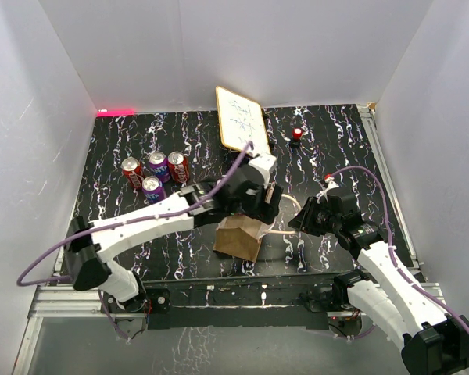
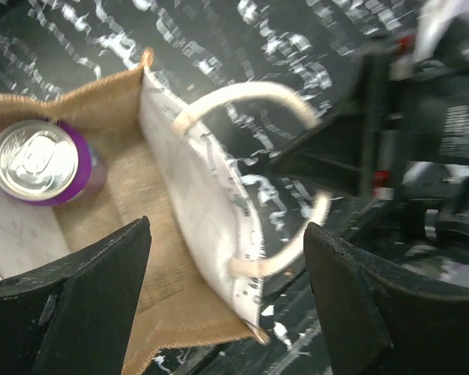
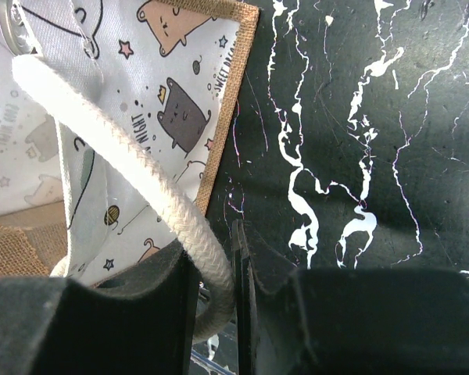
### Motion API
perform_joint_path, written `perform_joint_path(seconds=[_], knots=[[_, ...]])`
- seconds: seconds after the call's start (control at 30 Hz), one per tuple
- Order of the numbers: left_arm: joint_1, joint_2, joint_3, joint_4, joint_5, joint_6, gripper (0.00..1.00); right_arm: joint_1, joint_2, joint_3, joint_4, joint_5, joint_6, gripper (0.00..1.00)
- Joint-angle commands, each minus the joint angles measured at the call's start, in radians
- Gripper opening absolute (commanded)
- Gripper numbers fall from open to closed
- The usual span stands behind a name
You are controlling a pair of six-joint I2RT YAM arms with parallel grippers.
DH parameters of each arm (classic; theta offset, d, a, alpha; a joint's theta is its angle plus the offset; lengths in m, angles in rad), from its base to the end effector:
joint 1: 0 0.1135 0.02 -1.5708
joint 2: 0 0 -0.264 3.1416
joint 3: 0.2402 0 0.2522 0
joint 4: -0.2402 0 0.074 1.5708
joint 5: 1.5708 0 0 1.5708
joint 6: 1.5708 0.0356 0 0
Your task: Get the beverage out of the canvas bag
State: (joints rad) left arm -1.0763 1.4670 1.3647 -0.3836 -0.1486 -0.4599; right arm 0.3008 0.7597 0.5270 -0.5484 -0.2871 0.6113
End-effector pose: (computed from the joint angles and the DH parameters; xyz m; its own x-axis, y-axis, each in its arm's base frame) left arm 0.1655 -0.2959 0.3597 -0.5574 0.1089 -0.8231 0.6260 0.7063 -0.3305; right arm 0.1475 0.0563 0.2211 -0.8240 0.3207 -0.4671 -0.0040 0.8211 0.5708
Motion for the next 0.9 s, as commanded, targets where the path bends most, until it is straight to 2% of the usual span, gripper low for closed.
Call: perform_joint_path(seconds=[0.0, 0.17, 0.4, 0.6, 0.87], knots=[[-0.029, 0.062, 0.021, -0.113, -0.268, 0.009, 0.76, 0.004, -0.014, 0.001, 0.044, 0.002, -0.008, 0.24], [-0.030, 0.116, -0.032, -0.099, -0.300, -0.006, 0.73, 0.005, -0.013, 0.002, 0.046, 0.003, -0.010, 0.24], [-0.030, 0.236, -0.005, -0.147, -0.380, -0.050, 0.67, 0.004, -0.014, 0.002, 0.045, 0.003, -0.009, 0.24], [-0.020, 0.302, 0.032, -0.187, -0.439, -0.096, 0.73, 0.006, -0.015, 0.002, 0.044, 0.003, -0.008, 0.24], [0.021, 0.325, 0.017, -0.127, -0.461, -0.113, 0.84, 0.006, -0.014, 0.002, 0.044, 0.004, -0.009, 0.24]])
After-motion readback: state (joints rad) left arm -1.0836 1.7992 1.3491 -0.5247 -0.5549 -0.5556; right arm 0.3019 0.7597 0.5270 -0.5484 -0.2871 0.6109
